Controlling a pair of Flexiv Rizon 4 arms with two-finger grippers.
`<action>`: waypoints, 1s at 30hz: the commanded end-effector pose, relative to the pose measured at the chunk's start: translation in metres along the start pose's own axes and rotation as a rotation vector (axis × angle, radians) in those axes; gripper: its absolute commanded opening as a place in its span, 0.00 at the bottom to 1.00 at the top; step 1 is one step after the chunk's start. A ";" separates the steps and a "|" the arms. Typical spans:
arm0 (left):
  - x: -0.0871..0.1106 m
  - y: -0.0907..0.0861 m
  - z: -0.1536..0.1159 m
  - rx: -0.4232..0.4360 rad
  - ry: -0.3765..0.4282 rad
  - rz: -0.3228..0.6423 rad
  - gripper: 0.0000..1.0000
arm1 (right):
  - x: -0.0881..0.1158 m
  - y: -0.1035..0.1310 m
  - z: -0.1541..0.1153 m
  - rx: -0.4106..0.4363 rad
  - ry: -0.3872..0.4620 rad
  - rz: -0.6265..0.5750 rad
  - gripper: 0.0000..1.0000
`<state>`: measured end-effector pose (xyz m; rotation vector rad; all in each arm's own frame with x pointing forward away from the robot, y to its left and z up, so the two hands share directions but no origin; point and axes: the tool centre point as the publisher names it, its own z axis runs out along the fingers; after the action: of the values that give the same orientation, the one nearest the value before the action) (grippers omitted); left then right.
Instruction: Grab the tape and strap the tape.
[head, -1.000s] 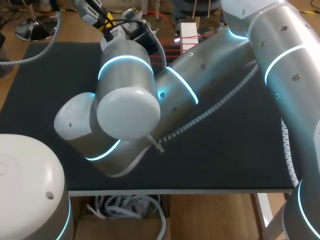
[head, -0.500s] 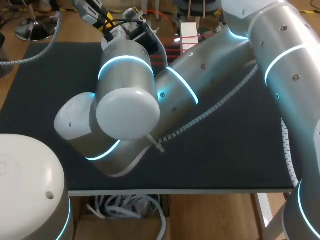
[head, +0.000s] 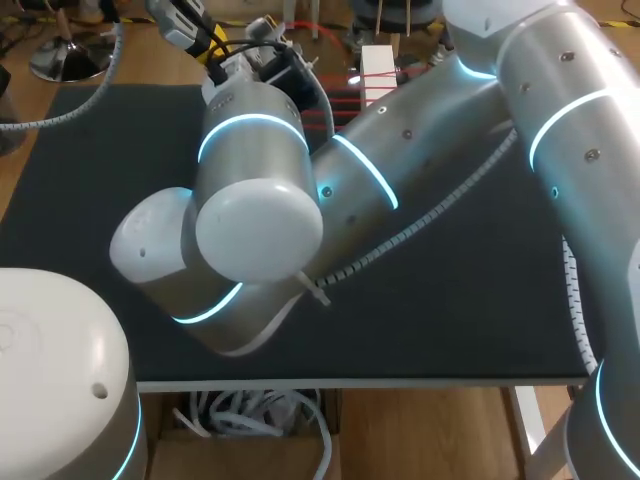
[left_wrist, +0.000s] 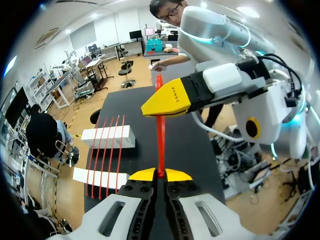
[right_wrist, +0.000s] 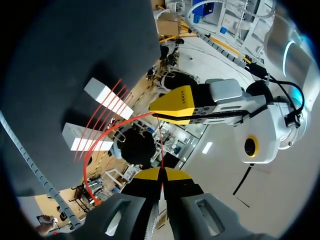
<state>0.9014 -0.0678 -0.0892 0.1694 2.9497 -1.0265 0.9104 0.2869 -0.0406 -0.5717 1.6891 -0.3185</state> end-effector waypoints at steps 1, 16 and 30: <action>0.000 -0.001 -0.001 -0.004 0.003 -0.001 0.00 | -0.003 0.000 0.002 0.003 -0.002 -0.003 0.00; 0.000 -0.001 -0.001 -0.004 0.003 -0.001 0.00 | -0.006 -0.002 0.002 0.007 -0.005 -0.004 0.00; 0.000 -0.001 -0.001 -0.004 0.003 -0.001 0.00 | -0.006 -0.004 0.001 0.009 -0.008 -0.004 0.00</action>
<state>0.9014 -0.0679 -0.0892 0.1694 2.9496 -1.0267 0.9126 0.2881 -0.0354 -0.5632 1.6764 -0.3247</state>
